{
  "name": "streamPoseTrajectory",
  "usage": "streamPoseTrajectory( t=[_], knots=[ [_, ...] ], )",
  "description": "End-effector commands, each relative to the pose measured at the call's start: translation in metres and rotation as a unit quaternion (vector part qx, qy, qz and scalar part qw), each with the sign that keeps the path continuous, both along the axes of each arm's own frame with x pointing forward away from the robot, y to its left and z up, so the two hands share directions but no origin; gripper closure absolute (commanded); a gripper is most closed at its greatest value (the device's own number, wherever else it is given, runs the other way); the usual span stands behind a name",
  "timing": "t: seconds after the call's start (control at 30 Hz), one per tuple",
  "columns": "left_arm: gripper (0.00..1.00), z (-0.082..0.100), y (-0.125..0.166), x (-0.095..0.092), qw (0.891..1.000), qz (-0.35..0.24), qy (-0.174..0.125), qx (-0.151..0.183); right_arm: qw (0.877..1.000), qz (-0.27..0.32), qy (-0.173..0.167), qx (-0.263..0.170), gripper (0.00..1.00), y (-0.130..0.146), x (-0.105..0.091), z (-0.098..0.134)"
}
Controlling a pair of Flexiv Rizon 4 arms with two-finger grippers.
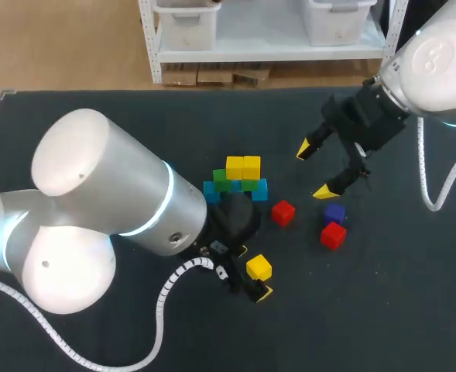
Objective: Place the blue cubes, place green cubes on the blue cubes, place the yellow cubes on the green cubes, then place the red cubes on the yellow cubes, and place purple cube on the red cubes.
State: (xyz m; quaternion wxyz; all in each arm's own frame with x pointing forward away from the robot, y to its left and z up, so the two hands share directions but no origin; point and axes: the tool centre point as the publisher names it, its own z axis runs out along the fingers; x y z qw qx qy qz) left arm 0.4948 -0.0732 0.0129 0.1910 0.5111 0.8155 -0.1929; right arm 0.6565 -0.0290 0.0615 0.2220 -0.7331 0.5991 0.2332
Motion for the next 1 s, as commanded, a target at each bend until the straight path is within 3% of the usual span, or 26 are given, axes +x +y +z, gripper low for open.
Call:
streamPoseTrajectory(
  t=[0.03, 0.33, 0.47, 0.6, 0.83, 0.9, 1.0],
  knots=[
    [0.0, -0.005, -0.003, 0.004, 1.0, 0.003, 0.003, 0.007, 1.0, 0.001, 0.0, 0.001, 0.0, 0.0, 0.001, 0.0],
    [0.0, -0.011, -0.003, 0.009, 1.0, 0.01, 0.009, 0.016, 1.0, 0.001, 0.0, 0.001, 0.0, 0.0, 0.001, 0.0],
    [0.15, -0.013, -0.004, 0.01, 1.0, 0.009, 0.012, 0.019, 1.0, 0.001, 0.0, 0.001, 0.0, 0.0, 0.001, 0.0],
    [0.22, -0.017, -0.004, 0.011, 1.0, 0.01, 0.015, 0.02, 1.0, 0.001, 0.0, 0.001, 0.0, 0.0, 0.001, 0.0],
    [0.74, -0.019, -0.004, 0.015, 0.999, 0.012, 0.015, 0.025, 1.0, 0.001, 0.0, 0.001, 0.0, 0.0, 0.001, 0.0],
    [1.0, -0.019, -0.002, 0.016, 0.999, 0.014, 0.015, 0.027, 1.0, 0.001, 0.0, 0.001, 0.0, 0.0, 0.001, 0.0],
    [1.0, -0.017, 0.002, 0.018, 0.999, 0.014, 0.01, 0.03, 1.0, 0.001, 0.0, 0.001, 0.0, 0.0, 0.001, 0.0]
  ],
)
